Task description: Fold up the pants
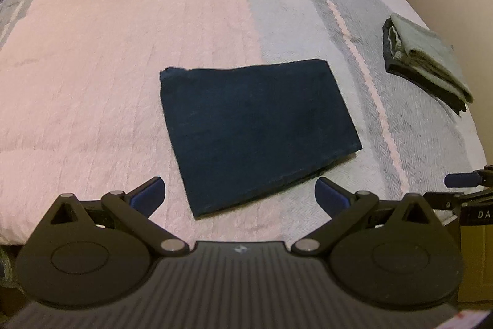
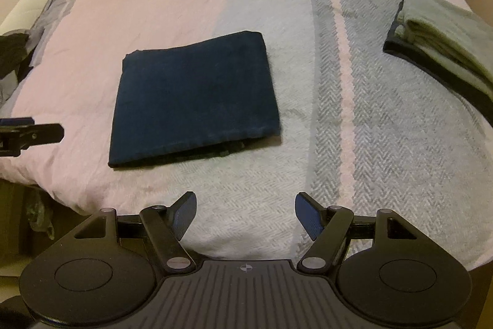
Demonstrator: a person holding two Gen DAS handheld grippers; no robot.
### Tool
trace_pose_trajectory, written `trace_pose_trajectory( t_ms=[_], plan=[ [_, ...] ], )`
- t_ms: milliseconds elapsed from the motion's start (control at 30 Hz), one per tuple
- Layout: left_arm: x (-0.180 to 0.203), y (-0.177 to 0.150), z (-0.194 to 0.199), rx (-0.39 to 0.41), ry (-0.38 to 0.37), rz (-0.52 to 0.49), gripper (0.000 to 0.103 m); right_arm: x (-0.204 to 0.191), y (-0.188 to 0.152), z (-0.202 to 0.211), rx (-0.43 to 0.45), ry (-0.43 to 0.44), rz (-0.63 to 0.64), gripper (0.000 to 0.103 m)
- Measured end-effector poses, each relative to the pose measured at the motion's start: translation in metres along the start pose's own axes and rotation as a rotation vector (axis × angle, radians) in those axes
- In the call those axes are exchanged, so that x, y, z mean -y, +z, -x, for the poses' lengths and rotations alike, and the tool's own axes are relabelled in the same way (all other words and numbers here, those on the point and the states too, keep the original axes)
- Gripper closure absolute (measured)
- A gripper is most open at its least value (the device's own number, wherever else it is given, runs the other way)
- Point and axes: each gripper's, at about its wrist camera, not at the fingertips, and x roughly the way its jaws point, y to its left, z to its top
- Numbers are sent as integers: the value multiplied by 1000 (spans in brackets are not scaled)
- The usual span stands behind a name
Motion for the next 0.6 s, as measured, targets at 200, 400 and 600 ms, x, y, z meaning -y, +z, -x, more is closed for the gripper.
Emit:
trace_pose_trajectory(
  t_ms=[200,400,600],
  plan=[
    [4,1,1,10,18,-60,1,3,4,-13,-28,9,33,35],
    [-7,-19,-3,62,35,-138,1,-19,6,-23,64,-75,318,33],
    [9,-64,-50,115,104,-433,1,-58,-25,-83,195,-178,952,32]
  ],
)
